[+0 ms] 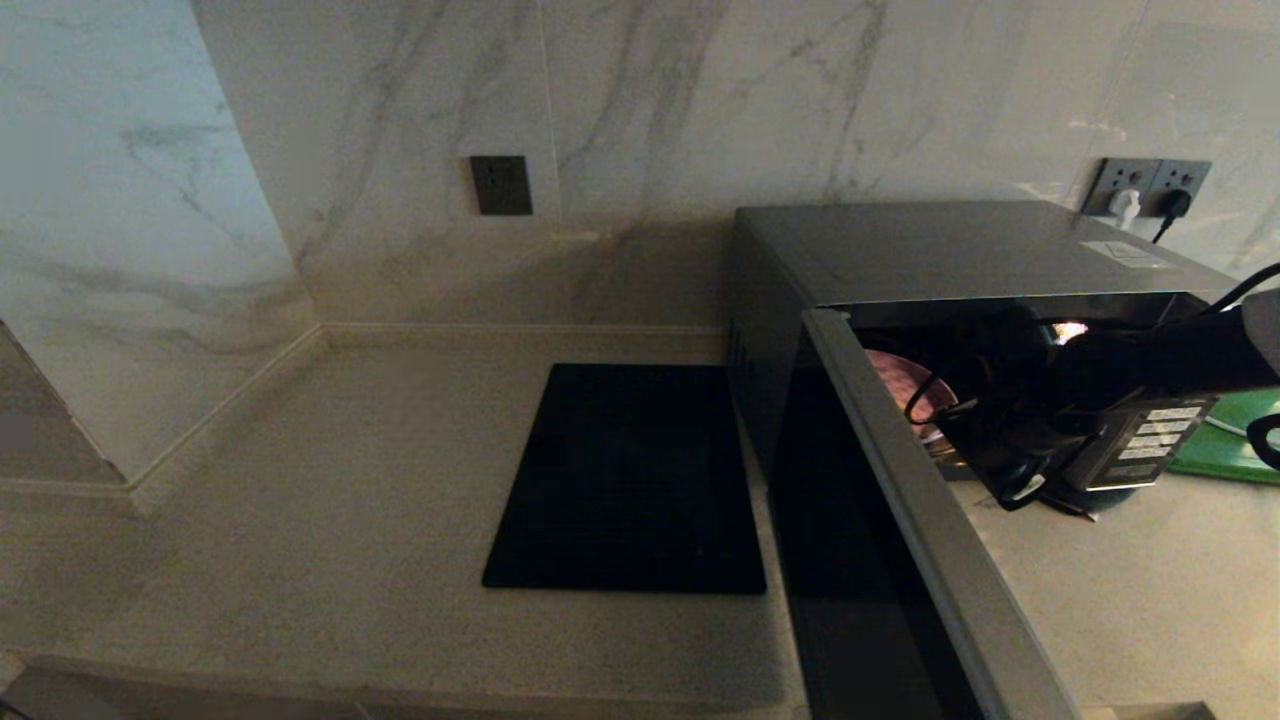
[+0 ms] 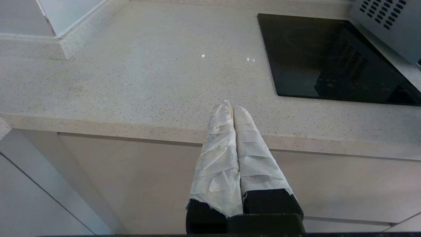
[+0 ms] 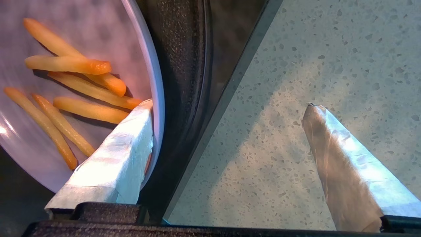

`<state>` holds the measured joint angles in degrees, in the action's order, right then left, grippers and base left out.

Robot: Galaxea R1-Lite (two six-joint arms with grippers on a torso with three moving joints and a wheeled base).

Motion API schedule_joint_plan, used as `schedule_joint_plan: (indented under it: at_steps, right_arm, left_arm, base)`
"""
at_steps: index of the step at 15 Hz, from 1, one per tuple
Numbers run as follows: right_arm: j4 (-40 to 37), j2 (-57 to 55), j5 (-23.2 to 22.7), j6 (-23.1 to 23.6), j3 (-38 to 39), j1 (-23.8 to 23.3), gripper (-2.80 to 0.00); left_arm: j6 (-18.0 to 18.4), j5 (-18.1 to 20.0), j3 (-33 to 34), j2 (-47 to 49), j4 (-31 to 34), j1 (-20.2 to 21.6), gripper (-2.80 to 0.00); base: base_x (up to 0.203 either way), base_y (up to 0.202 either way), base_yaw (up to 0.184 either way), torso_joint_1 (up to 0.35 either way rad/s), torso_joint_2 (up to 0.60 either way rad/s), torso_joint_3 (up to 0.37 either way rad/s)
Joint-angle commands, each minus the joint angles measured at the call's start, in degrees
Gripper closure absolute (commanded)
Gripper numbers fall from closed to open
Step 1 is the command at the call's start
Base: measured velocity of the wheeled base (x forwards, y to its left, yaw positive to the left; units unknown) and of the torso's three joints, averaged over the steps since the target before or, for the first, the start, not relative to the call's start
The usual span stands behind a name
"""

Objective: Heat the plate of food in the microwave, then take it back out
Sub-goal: Take the plate out of the microwave

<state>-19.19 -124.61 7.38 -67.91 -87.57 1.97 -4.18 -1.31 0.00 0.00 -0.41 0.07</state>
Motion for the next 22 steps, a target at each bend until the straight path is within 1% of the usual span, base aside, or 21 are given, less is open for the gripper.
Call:
schedule_joint_plan:
  at_steps: [1, 7, 10, 20, 21, 22]
  right_arm:
    - [-0.8, 0.0, 0.4, -0.4, -0.3, 0.0, -2.80]
    - [-0.9, 0.2, 0.9, -0.4, -0.3, 0.0, -2.80]
    - [-1.0, 0.2, 0.9, 1.1, -0.1, 0.0, -2.80]
    - [-1.0, 0.0, 0.9, 1.2, -0.1, 0.0, -2.80]
    - [-0.9, 0.0, 0.9, 1.2, -0.2, 0.0, 0.00]
    - [-0.9, 0.0, 0.9, 1.2, -0.2, 0.0, 0.00]
  left_arm:
    - [0.0, 0.0, 0.0, 0.0, 0.0, 0.0, 0.00]
    - [0.0, 0.0, 0.0, 0.1, 0.0, 0.0, 0.00]
    - [0.0, 0.0, 0.0, 0.0, 0.0, 0.0, 0.00]
    - [0.0, 0.0, 0.0, 0.0, 0.0, 0.1, 0.00]
    - [0.0, 0.0, 0.0, 0.1, 0.0, 0.0, 0.00]
    - [0.0, 0.0, 0.0, 0.0, 0.0, 0.0, 0.00]
  base:
    - [0.000, 0.000, 0.000, 0.000, 0.00, 0.000]
    - [0.000, 0.000, 0.000, 0.000, 0.00, 0.000]
    - [0.000, 0.000, 0.000, 0.000, 0.00, 0.000]
    - [0.000, 0.000, 0.000, 0.000, 0.00, 0.000]
    - [0.000, 0.000, 0.000, 0.000, 0.00, 0.000]
    - [0.000, 0.000, 0.000, 0.000, 0.00, 0.000]
